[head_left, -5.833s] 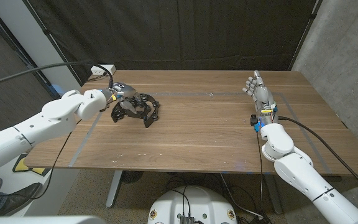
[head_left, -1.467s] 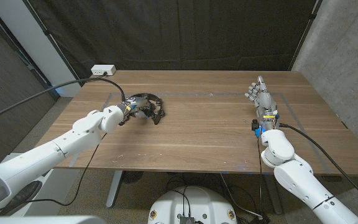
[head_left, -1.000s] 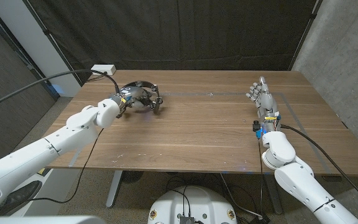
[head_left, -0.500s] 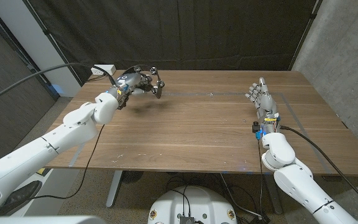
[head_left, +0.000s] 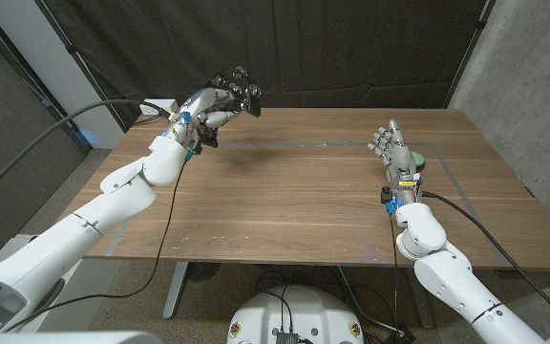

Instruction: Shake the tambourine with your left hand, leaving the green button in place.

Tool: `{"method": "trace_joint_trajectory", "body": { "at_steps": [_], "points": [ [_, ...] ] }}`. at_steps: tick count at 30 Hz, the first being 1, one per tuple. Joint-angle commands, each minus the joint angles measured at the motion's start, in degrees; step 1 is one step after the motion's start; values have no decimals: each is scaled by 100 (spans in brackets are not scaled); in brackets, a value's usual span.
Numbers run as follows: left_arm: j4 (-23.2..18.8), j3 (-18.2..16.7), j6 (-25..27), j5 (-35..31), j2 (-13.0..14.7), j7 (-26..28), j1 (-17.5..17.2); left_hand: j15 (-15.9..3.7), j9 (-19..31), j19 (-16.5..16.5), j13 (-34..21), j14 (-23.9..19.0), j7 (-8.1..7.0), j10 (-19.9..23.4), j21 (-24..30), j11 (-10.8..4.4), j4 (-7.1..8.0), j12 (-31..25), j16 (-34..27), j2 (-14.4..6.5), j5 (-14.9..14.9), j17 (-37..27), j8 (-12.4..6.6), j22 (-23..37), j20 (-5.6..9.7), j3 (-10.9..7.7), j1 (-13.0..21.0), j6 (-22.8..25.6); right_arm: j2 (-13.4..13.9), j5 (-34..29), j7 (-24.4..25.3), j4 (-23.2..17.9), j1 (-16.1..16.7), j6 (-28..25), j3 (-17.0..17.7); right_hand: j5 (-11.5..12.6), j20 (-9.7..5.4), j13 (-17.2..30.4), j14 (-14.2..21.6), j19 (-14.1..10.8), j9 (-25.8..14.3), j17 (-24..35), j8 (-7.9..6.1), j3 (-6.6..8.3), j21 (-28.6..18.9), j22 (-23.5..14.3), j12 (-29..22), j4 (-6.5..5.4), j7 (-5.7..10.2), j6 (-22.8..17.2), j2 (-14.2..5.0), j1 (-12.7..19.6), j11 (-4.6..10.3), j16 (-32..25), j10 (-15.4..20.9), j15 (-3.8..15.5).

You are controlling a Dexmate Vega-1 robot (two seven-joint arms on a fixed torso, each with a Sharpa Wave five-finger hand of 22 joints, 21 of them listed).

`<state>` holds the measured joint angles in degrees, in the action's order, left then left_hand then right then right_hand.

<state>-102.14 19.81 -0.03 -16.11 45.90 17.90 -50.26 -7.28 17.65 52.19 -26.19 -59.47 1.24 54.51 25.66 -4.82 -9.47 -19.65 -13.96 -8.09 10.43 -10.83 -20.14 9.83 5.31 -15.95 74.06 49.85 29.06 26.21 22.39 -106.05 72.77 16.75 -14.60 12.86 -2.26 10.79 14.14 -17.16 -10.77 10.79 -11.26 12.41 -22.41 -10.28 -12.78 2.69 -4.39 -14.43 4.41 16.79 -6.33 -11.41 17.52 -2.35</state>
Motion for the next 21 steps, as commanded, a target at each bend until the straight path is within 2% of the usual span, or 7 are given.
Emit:
{"method": "trace_joint_trajectory", "body": {
  "at_steps": [1,6,9,10,13,17,21],
  "points": [
    [1030,-362,-2856,3857,-784,-1274,70,-339,22,30,-48,-250,161,141,-18,-145,556,38,15,-96,26,-34,-17,15,2,-596,-57,171,-3,71,-107,175,-55,113,-82,-20,-81,18,56,-46,-32,13,-23,-39,23,-9,-22,9,6,-40,-67,14,15,3,40,28],
    [1891,-383,-3558,5560,-1386,-2722,309,-333,33,13,-69,-231,122,135,-32,-154,561,47,28,-97,24,-42,-14,15,1,-609,-66,156,34,95,-121,145,-14,109,-68,-21,-83,18,54,-53,-32,13,-22,-42,30,-10,-18,10,9,-39,-69,14,24,5,32,29],
    [2330,-469,-3642,6681,-1854,-3582,388,-295,29,-66,-92,-171,106,120,-71,-167,569,62,59,-96,22,-47,-6,16,-6,-619,-83,154,88,98,-104,67,41,65,-37,-21,-84,18,54,-58,-32,13,-22,-43,33,-10,-17,11,9,-41,-70,15,23,5,31,27],
    [2347,-484,-3644,6713,-1875,-3645,393,-303,26,-68,-97,-162,102,120,-73,-169,571,63,63,-96,22,-49,-6,17,-7,-621,-86,158,89,99,-102,65,42,61,-37,-22,-85,18,56,-58,-32,13,-22,-43,35,-10,-18,11,10,-41,-70,15,24,5,34,26],
    [2456,-605,-3317,7408,-2114,-3982,358,-324,17,-84,-113,-148,77,117,-85,-164,577,72,69,-96,20,-57,-4,18,-4,-630,-96,173,113,98,-82,13,93,65,-6,-22,-85,18,56,-60,-32,13,-22,-45,39,-10,-19,12,9,-40,-72,15,25,5,38,29],
    [2527,-779,-2645,8160,-2395,-4013,276,-323,7,-95,-131,-148,62,121,-95,-169,582,78,68,-95,18,-69,0,19,1,-640,-107,183,151,109,-81,-45,151,50,25,-23,-89,18,59,-64,-32,12,-22,-47,46,-10,-19,14,4,-43,-73,16,18,5,41,29],
    [2624,-974,-2343,8555,-2680,-3912,167,-342,-1,-94,-148,-156,56,124,-100,-187,587,87,61,-94,16,-82,5,21,4,-649,-118,188,184,151,-99,-73,182,-5,37,-24,-90,19,61,-68,-32,12,-22,-49,53,-10,-18,15,3,-42,-76,17,19,5,42,28]
  ]
}}
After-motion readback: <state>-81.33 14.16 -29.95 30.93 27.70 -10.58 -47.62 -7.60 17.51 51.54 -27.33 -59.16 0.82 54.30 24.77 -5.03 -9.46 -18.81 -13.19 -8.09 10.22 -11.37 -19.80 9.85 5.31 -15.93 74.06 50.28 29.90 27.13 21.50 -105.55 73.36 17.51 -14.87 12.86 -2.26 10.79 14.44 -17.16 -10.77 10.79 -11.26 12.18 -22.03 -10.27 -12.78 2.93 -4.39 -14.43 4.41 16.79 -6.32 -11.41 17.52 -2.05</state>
